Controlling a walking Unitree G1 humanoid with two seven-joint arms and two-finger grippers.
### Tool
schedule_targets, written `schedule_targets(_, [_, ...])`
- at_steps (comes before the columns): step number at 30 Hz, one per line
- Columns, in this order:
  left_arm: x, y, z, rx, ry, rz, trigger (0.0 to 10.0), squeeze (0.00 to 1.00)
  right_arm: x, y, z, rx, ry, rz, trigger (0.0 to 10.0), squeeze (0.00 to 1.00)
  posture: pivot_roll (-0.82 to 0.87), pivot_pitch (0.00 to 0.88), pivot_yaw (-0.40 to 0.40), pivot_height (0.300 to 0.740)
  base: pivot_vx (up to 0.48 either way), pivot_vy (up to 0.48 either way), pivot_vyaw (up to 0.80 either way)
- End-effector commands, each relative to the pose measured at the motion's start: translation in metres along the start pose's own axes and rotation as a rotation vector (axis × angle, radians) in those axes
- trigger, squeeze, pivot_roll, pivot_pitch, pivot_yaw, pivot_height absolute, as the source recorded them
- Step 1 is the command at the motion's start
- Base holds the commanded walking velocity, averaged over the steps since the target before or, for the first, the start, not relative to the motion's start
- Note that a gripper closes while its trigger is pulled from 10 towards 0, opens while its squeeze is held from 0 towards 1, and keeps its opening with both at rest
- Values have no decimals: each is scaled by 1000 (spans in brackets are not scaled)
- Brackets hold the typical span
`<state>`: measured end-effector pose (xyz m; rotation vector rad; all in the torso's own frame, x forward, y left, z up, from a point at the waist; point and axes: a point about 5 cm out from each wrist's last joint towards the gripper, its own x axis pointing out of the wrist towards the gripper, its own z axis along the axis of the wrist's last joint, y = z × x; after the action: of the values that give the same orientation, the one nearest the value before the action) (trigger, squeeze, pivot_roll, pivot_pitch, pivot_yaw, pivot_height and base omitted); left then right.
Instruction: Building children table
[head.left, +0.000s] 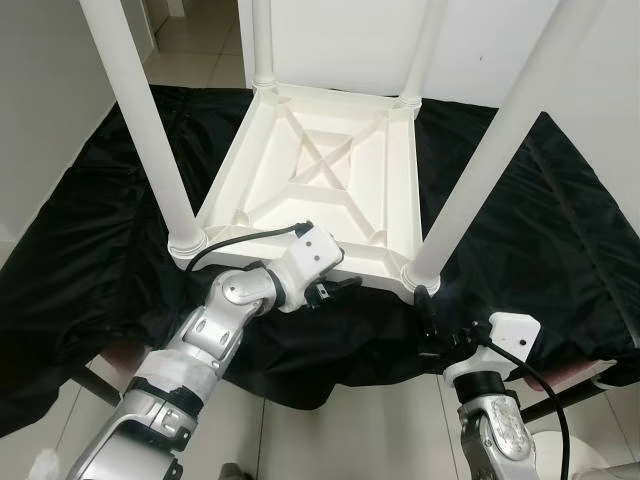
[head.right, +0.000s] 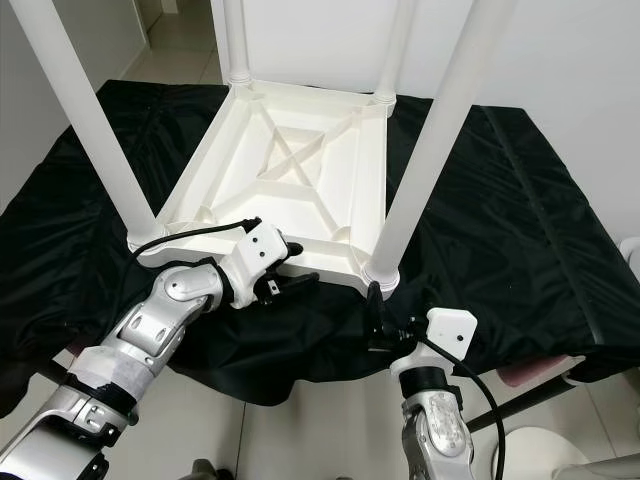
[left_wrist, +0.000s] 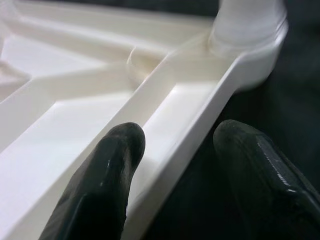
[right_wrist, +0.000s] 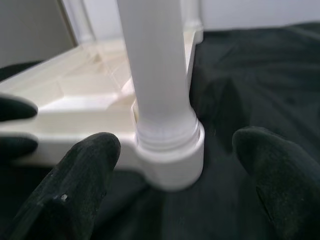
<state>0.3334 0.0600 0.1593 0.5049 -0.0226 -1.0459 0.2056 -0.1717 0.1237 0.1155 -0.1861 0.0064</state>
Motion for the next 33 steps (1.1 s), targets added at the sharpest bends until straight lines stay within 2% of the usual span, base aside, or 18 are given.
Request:
schedule_targets(1, [4, 0, -11, 45, 63, -50, 10000, 0, -2, -4, 2, -2, 10, -9, 10000, 0, -95, 87, 48, 740, 0, 0, 0])
schedule_targets(11, [12, 11, -25, 86, 171, -66, 10000, 0, -1, -2, 2, 3, 8, -9, 10000, 0, -107, 88, 64, 740, 0, 0, 0])
schedule_targets(19, [11, 21, -28, 50, 196, -85, 10000, 0, 1, 0, 2, -1, 8, -8, 10000, 0, -109, 84, 73, 740, 0, 0, 0])
schedule_targets(20, [12, 22, -29, 50, 197, -85, 6980, 0, 2, 0, 2, -1, 8, -9, 10000, 0, -111, 85, 76, 740, 0, 0, 0])
schedule_targets(21, [12, 22, -29, 50, 197, -85, 6980, 0, 2, 0, 2, -1, 8, -9, 10000, 0, -111, 85, 76, 740, 0, 0, 0])
schedule_targets(22, [12, 23, -29, 51, 199, -84, 5922, 0, 2, 0, 2, -1, 8, -9, 10000, 0, -111, 85, 76, 740, 0, 0, 0])
schedule_targets(24, [12, 23, -29, 50, 199, -86, 5922, 0, 3, 0, 2, -1, 7, -9, 10000, 0, -112, 85, 78, 740, 0, 0, 0])
schedule_targets(25, [12, 23, -30, 50, 199, -88, 4745, 0, 3, 0, 2, -2, 7, -9, 10000, 0, -112, 85, 78, 740, 0, 0, 0])
schedule_targets(26, [12, 23, -30, 51, 200, -89, 5608, 0, 3, 0, 1, -2, 7, -9, 10000, 0, -112, 85, 78, 740, 0, 0, 0])
schedule_targets(27, [13, 23, -30, 52, 201, -89, 10000, 0, 3, 0, 1, -3, 7, -9, 10000, 0, -112, 85, 78, 740, 0, 0, 0])
schedule_targets(33, [14, 26, -30, 46, 203, -75, 10000, 0, 6, 2, 0, -10, 14, -11, 10000, 0, -110, 87, 76, 740, 0, 0, 0])
